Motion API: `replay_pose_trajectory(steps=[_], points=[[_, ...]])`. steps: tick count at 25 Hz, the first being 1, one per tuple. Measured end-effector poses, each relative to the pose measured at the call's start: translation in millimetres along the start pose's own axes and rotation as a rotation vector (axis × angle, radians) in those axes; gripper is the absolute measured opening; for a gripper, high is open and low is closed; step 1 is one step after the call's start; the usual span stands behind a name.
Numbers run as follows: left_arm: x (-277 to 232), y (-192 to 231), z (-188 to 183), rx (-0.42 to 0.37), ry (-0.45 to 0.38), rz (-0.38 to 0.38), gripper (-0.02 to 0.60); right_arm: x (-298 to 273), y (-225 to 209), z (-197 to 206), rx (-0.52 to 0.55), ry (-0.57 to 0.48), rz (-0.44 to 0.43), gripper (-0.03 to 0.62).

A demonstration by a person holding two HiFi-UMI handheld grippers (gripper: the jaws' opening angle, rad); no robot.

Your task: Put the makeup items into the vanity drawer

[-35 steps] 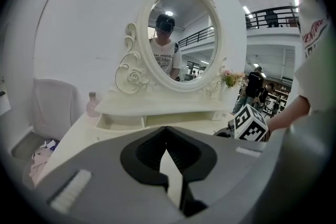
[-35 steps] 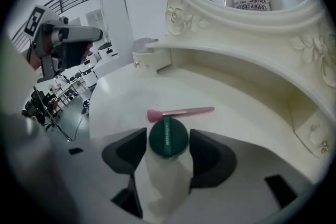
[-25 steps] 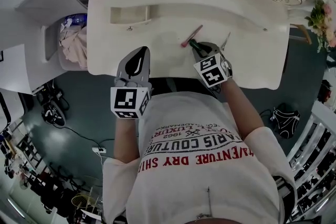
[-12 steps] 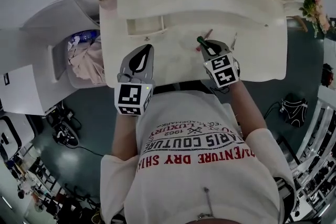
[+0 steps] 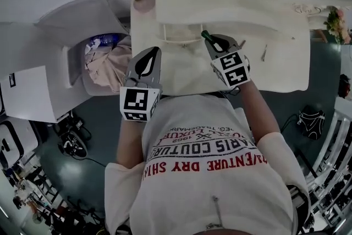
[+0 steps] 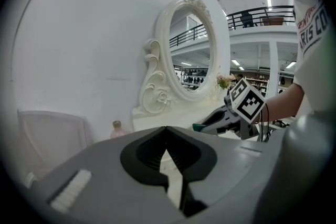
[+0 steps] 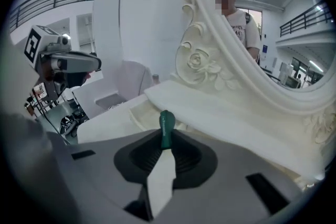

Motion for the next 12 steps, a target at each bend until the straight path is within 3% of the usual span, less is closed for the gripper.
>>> replay_pose_trajectory(steps=[10, 12], points=[[25, 42, 9, 0.033, -0.014, -0.033, 0.011, -50, 25, -28, 0.030, 0.072, -0.031, 0.055], [27, 46, 12, 0.037, -0.015, -0.039, 0.011, -58, 29, -27, 0.016, 0.092, -0.049, 0.082]])
Point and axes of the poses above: the fingertips, and each gripper's own axes: x backward along the fingers, y to its left, z out of its underside, the point moved 6 cm from there along x, backward along the fingers, and after that the axes turned 6 degrees about x, right-handed, at the moved point
